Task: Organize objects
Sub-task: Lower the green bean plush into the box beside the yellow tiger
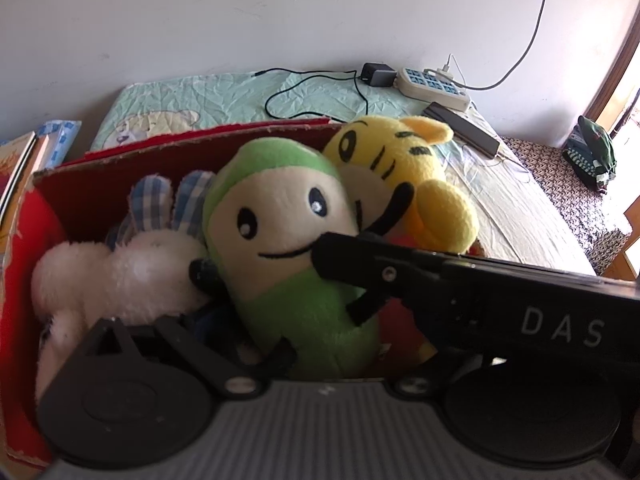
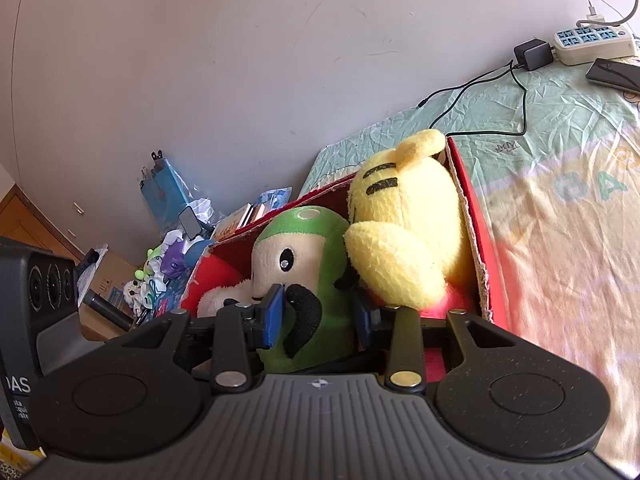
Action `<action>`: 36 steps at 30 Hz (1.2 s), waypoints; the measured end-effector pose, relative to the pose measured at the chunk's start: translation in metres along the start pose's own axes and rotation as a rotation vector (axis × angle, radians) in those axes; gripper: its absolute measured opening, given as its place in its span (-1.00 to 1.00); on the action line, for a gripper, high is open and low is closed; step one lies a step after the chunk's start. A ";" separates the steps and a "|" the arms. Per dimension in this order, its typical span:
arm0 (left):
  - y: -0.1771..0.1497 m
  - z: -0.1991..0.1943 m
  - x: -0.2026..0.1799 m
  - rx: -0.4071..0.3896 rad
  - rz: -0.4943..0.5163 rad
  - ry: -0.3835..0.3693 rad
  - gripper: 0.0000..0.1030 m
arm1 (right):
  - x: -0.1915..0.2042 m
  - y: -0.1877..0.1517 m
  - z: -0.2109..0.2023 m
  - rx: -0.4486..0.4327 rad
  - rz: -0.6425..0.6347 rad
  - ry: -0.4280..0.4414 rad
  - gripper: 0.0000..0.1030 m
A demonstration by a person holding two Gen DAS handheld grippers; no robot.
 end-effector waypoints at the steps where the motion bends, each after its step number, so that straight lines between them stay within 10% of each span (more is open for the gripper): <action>1: 0.000 0.000 0.000 0.001 0.001 0.003 0.87 | 0.000 0.000 0.000 0.000 0.000 -0.002 -0.26; 36: -0.002 -0.003 -0.004 0.013 0.007 0.074 0.98 | 0.004 0.003 -0.019 -0.016 -0.038 -0.091 -0.24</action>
Point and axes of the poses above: each gripper's, at about its wrist camera, not at the fingertips, and z roughly the way its jaws point, x to its left, y to its top, the point moved 6 cm from there along z, roughly the way its jaws point, and after that the axes turned 11 degrees about -x, right-handed, at the moved point
